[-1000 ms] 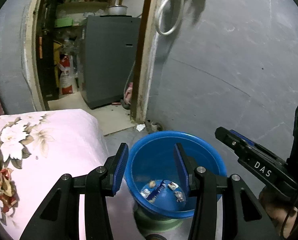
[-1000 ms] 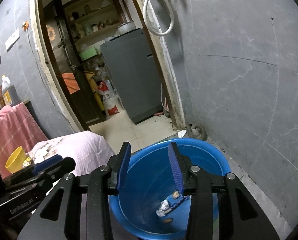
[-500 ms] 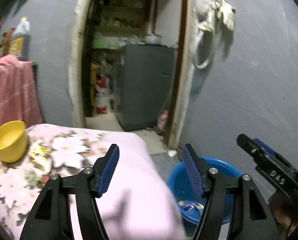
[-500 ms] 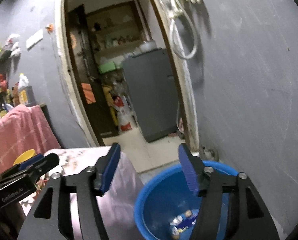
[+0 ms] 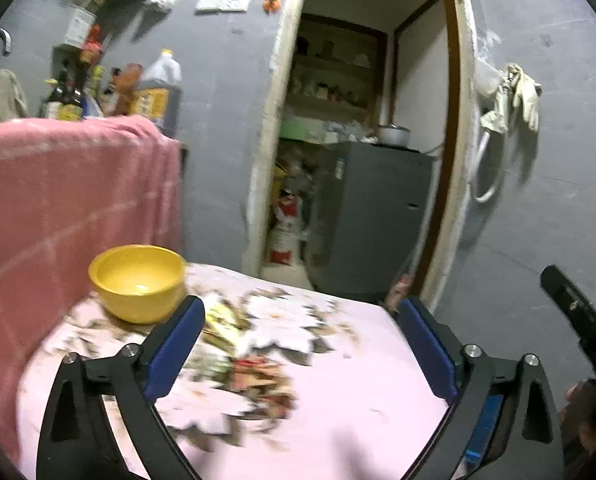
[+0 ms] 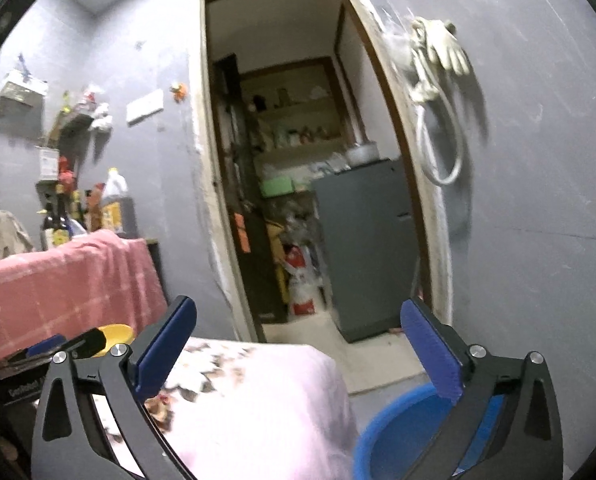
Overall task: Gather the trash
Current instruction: 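Move both open tools back over the trash on the table, then grasp the white crumpled wrapper with the left tool while the right tool grasps the tan paper scrap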
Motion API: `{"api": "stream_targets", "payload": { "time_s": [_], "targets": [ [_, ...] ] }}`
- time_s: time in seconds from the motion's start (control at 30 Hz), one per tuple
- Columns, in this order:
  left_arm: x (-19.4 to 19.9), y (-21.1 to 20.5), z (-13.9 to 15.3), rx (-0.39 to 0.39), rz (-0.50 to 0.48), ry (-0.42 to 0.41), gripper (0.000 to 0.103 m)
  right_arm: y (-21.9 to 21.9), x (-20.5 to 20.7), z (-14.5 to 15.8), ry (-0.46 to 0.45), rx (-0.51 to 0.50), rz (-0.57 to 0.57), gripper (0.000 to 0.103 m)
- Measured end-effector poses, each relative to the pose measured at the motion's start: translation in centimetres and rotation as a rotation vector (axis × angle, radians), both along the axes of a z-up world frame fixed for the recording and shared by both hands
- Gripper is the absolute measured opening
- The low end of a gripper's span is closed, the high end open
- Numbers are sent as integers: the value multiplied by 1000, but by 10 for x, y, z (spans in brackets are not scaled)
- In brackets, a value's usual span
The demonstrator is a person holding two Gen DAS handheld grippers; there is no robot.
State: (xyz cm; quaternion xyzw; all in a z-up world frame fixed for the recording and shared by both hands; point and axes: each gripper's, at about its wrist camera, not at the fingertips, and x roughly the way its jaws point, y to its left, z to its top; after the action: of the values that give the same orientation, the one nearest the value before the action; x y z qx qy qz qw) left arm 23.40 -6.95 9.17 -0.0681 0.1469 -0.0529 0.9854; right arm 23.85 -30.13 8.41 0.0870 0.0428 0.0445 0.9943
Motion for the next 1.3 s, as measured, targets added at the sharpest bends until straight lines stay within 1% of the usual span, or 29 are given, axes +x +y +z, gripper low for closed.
{"api": "stream_targets", "payload": {
  "time_s": [0.1,0.23,0.3,0.47,0.6,0.73,0.83,0.97,1.1,1.3],
  "targets": [
    [-6,15,1,0,33,-24,99,17,-5,3,-58,-15,33,103],
    [-20,42,2,3,88,-46,100,45,-12,6,-150,-64,70,103],
    [-24,54,1,9,112,-53,101,53,-15,6,-172,-73,92,103],
    [-32,78,-5,32,154,-58,101,80,-9,2,-172,-101,173,103],
    [-31,94,-11,50,152,-45,101,98,-5,-6,-143,-136,214,103],
    [-27,105,-20,77,148,-26,101,119,5,-15,-76,-193,245,103],
    [-23,113,-28,92,149,-6,101,131,17,-23,-3,-238,260,103],
    [-16,121,-37,94,149,22,101,142,29,-33,52,-268,265,103],
    [-2,126,-43,88,136,73,101,148,40,-39,112,-284,273,103],
    [22,126,-52,101,87,180,101,156,65,-54,306,-305,321,103]
  ]
}}
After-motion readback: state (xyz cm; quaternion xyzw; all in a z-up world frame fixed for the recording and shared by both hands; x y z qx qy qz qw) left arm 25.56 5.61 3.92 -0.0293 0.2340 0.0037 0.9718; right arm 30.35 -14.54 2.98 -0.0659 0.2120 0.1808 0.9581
